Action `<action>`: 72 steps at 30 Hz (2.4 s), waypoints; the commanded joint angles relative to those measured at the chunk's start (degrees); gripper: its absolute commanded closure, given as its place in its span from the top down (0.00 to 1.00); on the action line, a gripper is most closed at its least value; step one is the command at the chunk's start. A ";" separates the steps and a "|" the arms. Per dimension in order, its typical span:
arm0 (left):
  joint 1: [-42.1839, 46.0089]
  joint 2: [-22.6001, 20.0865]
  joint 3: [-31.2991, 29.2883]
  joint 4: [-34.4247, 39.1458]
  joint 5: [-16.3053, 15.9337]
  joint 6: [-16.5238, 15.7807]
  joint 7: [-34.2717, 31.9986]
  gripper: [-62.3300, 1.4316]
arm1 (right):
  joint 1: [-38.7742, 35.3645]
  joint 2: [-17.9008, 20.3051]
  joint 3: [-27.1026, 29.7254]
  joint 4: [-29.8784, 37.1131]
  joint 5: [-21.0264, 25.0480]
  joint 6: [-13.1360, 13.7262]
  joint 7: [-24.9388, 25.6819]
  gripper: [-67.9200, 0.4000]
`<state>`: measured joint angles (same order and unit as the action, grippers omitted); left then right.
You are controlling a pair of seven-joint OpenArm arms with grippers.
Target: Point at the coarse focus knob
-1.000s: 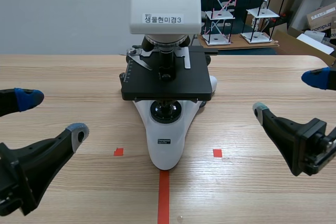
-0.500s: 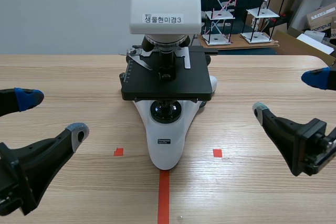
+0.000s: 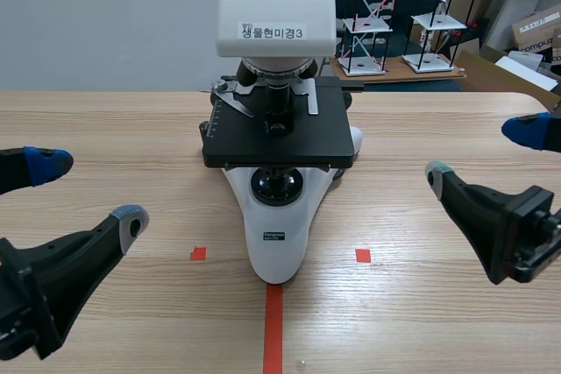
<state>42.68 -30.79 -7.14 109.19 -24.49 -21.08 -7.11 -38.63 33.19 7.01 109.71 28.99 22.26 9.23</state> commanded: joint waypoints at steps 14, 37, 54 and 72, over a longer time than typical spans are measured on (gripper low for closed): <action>0.00 0.26 0.04 1.14 -0.37 -0.04 -0.94 0.96 | 4.92 4.66 7.74 7.72 10.56 -7.23 -11.54 0.03; -1.92 0.26 0.07 1.14 -0.39 -0.09 -0.81 0.96 | 43.45 17.86 -7.32 -9.57 32.15 -11.98 -30.75 0.03; -1.90 0.26 0.07 1.14 -0.37 -0.09 -0.50 0.96 | 70.05 7.69 -25.57 -25.97 35.04 -13.40 -42.36 0.03; -1.90 0.26 0.07 1.14 -0.37 -0.07 -0.46 0.96 | 77.50 0.13 -32.70 -31.78 36.17 -13.16 -47.69 0.03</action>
<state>40.62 -30.79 -7.14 109.19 -24.49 -21.10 -7.03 37.54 32.56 -26.37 76.86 64.73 9.34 -38.59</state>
